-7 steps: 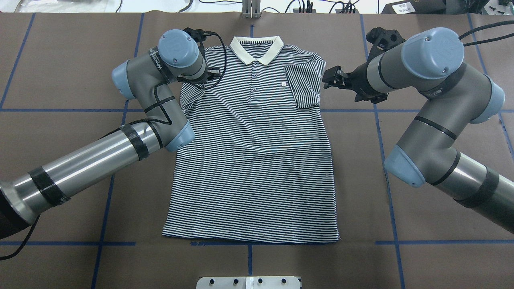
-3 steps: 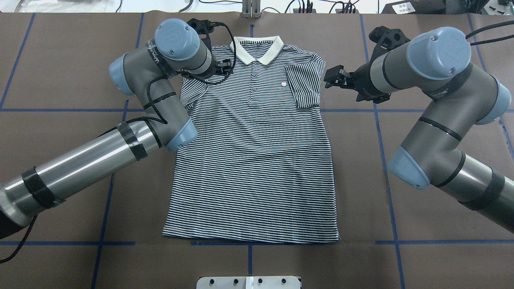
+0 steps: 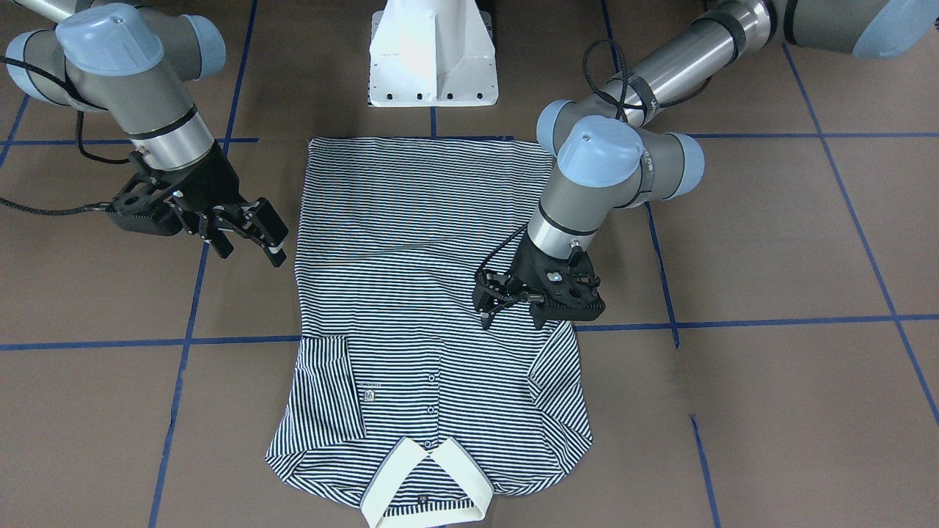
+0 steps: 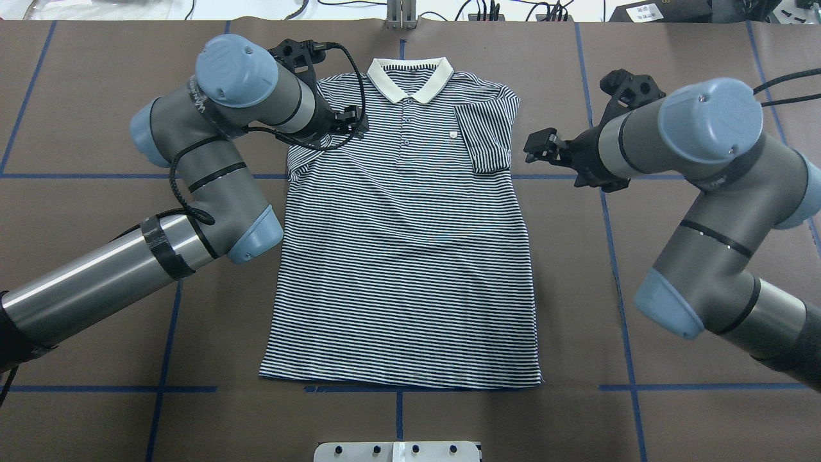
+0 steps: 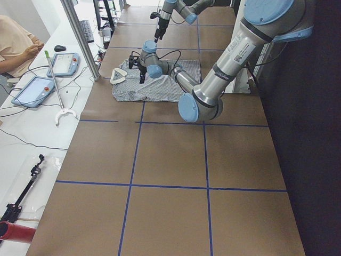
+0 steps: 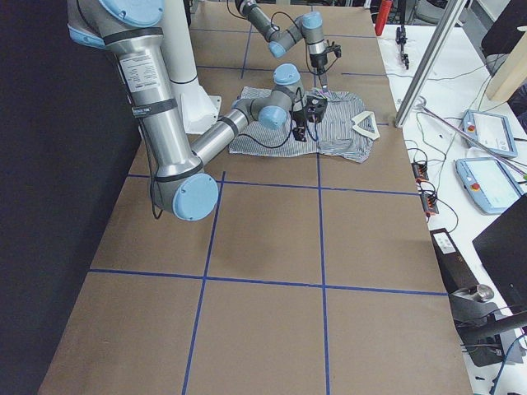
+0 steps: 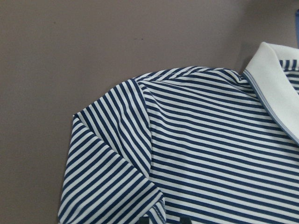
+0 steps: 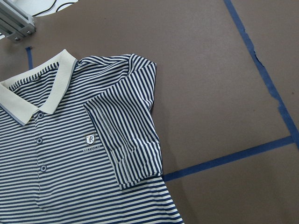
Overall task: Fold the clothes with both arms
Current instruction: 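Move the right gripper down to the hem corner nearest the robot, then move the left gripper down along the side to the other hem corner, then grasp both hem corners with the left and right grippers, then lift the hem with both grippers, pulling it toward the robot, then fold the hem over the shirt toward the collar with both grippers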
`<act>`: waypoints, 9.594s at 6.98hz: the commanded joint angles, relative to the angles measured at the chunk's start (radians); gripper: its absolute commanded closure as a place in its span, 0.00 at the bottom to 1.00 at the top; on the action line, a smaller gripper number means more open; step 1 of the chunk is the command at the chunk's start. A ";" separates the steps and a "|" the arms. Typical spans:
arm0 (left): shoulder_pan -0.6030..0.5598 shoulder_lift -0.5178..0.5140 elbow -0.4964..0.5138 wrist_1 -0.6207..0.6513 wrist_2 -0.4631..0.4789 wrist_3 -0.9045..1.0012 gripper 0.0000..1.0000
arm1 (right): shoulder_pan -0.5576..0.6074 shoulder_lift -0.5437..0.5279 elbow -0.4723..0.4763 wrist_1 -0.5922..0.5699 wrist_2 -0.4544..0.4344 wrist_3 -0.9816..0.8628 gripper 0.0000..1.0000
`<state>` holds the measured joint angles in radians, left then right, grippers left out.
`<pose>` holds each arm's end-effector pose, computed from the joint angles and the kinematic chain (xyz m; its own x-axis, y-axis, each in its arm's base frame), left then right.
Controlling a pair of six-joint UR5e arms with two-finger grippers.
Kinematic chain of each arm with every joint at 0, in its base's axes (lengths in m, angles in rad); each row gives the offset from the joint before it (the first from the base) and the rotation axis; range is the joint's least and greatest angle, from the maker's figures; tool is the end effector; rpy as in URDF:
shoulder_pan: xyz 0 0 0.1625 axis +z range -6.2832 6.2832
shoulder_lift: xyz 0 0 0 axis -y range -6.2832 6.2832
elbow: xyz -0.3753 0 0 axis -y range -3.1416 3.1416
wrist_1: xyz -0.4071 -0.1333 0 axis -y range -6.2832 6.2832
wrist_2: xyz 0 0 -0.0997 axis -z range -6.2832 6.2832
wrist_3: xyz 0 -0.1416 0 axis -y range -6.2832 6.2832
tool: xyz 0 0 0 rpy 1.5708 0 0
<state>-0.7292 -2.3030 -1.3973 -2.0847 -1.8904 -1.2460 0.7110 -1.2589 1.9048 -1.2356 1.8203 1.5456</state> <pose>0.5089 -0.5738 0.2025 0.4739 -0.0171 -0.8804 0.2907 0.9468 0.1380 -0.3978 -0.4724 0.2681 0.4333 0.3409 0.8343 -0.4661 0.8770 -0.1163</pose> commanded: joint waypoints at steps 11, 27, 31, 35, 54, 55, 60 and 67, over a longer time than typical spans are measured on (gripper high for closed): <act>0.004 0.142 -0.124 -0.006 -0.087 -0.003 0.07 | -0.685 -0.175 0.188 -0.317 -0.509 0.610 0.42; 0.314 0.470 -0.589 0.089 0.178 -0.290 0.11 | -0.670 -0.178 0.255 -0.324 -0.458 0.605 1.00; 0.389 0.470 -0.595 0.190 0.231 -0.351 0.11 | -0.680 -0.185 0.257 -0.324 -0.460 0.607 1.00; 0.470 0.474 -0.595 0.294 0.251 -0.415 0.11 | -0.682 -0.185 0.254 -0.324 -0.460 0.607 1.00; 0.602 0.530 -0.816 0.391 0.241 -0.579 1.00 | -0.766 -0.309 0.411 -0.324 -0.435 0.613 1.00; 0.602 0.531 -0.847 0.399 0.241 -0.586 1.00 | -0.768 -0.348 0.446 -0.323 -0.432 0.611 1.00; 0.449 0.449 -0.797 0.397 0.246 -0.477 1.00 | -0.625 -0.231 0.420 -0.324 -0.431 0.552 1.00; 0.236 0.257 -0.511 0.382 0.247 -0.295 1.00 | -0.330 -0.001 0.167 -0.323 -0.261 0.366 1.00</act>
<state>-0.4338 -1.9982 -1.9735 -1.6988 -1.6426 -1.5895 0.2799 -1.3438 2.1493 -1.5548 1.4914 1.9670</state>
